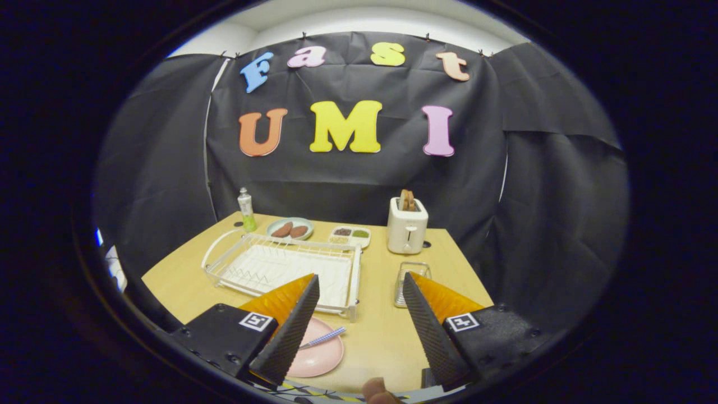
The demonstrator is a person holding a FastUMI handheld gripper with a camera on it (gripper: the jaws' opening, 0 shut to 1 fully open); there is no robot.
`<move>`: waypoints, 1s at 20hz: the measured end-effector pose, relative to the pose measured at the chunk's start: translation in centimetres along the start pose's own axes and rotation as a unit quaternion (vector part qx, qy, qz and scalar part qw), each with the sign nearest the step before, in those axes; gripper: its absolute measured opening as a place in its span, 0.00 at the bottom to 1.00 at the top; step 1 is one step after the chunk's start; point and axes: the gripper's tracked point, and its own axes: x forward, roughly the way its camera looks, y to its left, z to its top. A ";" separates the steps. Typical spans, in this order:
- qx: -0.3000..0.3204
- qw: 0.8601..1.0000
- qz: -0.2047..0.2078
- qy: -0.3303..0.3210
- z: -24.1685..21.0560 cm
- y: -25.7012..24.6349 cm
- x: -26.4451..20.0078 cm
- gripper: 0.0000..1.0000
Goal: Take the plate from the dish rack, then take the spoon from the basket and place it into the plate.
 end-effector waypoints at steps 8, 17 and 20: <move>0.003 0.996 -0.018 -0.084 9.8 -5.2 -3.2 1.00; 0.010 0.990 -0.003 -0.138 13.6 -4.9 -6.1 1.00; 0.005 0.987 0.001 -0.163 14.3 -4.0 -7.6 1.00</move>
